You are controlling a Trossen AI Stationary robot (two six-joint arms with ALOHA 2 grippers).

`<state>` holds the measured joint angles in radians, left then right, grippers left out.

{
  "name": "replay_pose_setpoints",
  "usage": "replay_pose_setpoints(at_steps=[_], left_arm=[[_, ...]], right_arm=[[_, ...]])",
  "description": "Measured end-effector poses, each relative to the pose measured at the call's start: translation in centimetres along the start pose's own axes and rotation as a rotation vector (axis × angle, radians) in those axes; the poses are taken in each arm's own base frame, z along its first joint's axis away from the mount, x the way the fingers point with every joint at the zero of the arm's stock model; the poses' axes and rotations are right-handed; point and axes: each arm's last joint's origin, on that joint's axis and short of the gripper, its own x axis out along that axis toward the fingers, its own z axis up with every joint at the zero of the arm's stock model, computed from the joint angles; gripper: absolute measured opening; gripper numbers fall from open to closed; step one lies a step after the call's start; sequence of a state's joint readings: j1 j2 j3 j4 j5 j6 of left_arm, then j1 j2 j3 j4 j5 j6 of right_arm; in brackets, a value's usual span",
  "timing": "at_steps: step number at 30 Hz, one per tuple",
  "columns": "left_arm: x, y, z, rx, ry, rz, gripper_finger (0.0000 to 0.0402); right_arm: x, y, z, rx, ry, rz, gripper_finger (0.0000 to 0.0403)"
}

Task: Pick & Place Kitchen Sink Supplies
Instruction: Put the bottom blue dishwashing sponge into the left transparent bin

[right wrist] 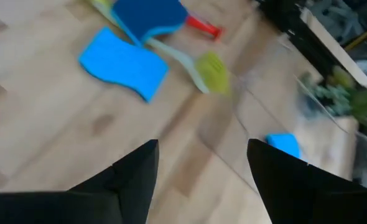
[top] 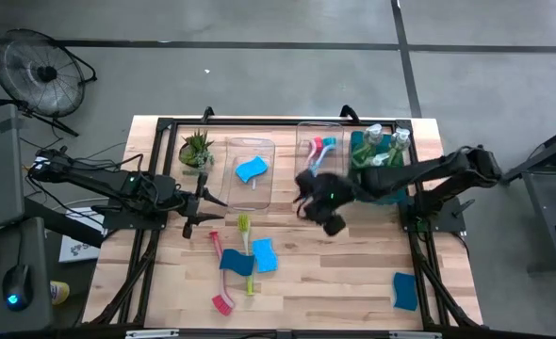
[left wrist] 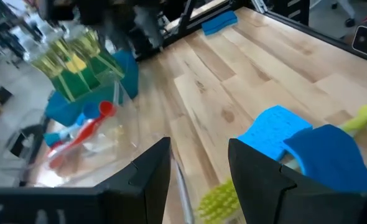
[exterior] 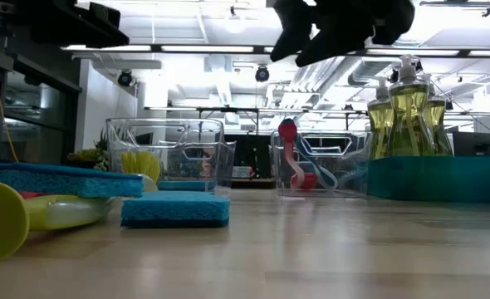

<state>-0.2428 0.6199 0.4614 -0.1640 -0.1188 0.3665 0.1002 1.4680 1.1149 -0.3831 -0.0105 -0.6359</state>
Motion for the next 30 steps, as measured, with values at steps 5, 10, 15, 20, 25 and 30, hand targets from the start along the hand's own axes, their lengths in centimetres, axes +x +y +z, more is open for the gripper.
replay_pose_setpoints(at_steps=[5,10,15,20,25,30], left_arm=[[0.5,-0.2,-0.3,-0.049,0.029,-0.035,0.0156],[1.3,-0.6,-0.7,-0.091,0.075,-0.079,0.0156],[2.1,-0.9,-1.1,-0.119,0.124,-0.093,0.0156],[2.8,-1.1,-1.3,-0.152,0.149,-0.127,0.0156],[3.0,-1.5,-1.3,-0.188,0.158,-0.144,0.0156],[2.8,-2.6,-0.7,-0.148,0.126,-0.158,0.0156]], right_arm=[[3.0,3.7,1.9,-0.057,0.001,0.036,0.0241],[6.5,6.5,2.9,-0.108,-0.002,0.017,0.0241],[9.8,7.7,3.4,0.076,-0.090,-0.022,0.0241],[12.1,8.8,2.6,0.326,-0.073,-0.005,0.0241],[11.9,9.8,1.9,0.521,0.051,0.011,0.0241],[9.0,10.7,1.7,0.663,0.200,0.111,0.0240]])
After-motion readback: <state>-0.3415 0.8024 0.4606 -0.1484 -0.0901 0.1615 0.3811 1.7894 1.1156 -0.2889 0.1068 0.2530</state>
